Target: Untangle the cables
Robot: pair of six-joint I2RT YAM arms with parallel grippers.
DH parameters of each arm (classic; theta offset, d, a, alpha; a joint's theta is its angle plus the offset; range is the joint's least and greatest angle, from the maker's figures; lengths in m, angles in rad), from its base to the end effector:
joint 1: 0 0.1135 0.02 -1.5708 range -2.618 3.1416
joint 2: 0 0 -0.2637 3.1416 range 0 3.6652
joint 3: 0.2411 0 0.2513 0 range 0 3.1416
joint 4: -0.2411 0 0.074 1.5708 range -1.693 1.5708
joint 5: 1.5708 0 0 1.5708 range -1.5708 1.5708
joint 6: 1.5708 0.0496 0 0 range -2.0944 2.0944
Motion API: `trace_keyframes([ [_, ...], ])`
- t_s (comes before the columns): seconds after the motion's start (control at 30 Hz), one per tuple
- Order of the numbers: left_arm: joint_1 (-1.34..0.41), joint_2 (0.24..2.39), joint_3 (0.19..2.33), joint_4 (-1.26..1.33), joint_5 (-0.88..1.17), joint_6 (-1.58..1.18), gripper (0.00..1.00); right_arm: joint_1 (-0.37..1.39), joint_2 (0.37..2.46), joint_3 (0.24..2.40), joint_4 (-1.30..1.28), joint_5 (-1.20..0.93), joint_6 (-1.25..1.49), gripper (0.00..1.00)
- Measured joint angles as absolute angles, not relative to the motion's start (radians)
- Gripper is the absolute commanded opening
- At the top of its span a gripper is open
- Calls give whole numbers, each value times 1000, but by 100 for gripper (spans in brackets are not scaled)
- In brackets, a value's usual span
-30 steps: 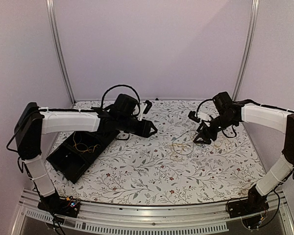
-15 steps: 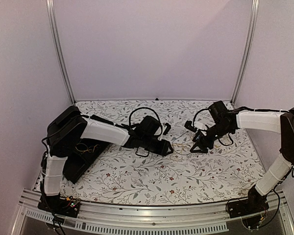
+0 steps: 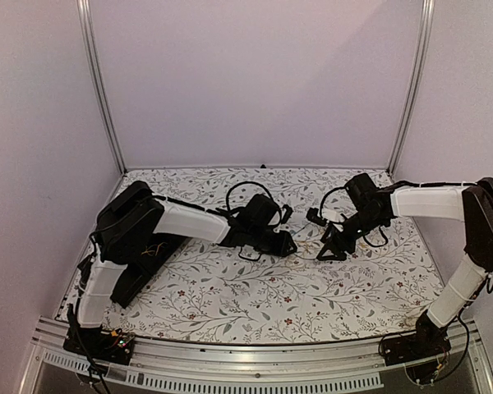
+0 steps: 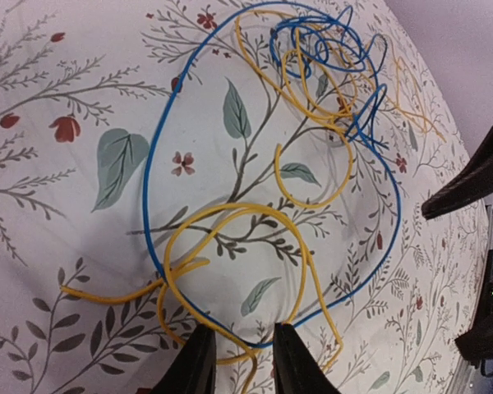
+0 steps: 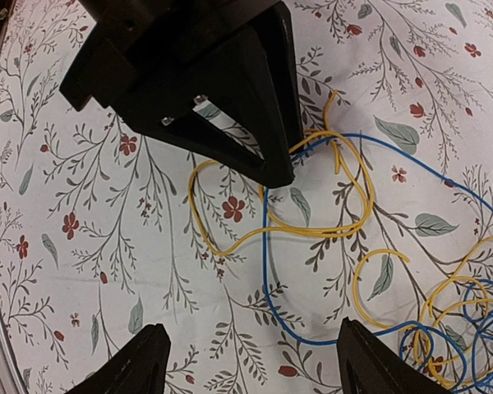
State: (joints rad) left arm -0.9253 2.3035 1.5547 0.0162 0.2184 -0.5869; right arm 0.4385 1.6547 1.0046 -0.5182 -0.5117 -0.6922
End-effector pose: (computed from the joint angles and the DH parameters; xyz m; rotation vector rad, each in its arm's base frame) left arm 0.2964 -0.4115 0.1055 0.5421 2.4471 -0.9648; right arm 0.2781 0.1573 0.1685 -1.5200 2.1352 0.6116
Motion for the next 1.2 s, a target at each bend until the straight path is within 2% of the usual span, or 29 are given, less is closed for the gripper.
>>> trace_keyframes([
  [0.17, -921, 2318, 1563, 15, 229, -608, 4, 439, 1658, 1005, -516, -506, -693, 74],
  [0.27, -919, 2318, 1564, 18, 233, -616, 0, 439, 1658, 1005, -515, -505, -693, 74],
  [0.53, -916, 2248, 1488, 9, 234, -611, 0, 440, 1675, 1005, -514, -498, -694, 74],
  [0.73, -911, 2057, 1456, -15, 255, -544, 0, 444, 1682, 1005, -513, -490, -693, 73],
  [0.87, -895, 1911, 1455, -19, 285, -480, 0, 445, 1652, 1025, -549, -495, -691, 79],
  [1.2, -854, 1831, 1475, -32, 361, -375, 0, 445, 1510, 1461, -604, -577, -634, 82],
])
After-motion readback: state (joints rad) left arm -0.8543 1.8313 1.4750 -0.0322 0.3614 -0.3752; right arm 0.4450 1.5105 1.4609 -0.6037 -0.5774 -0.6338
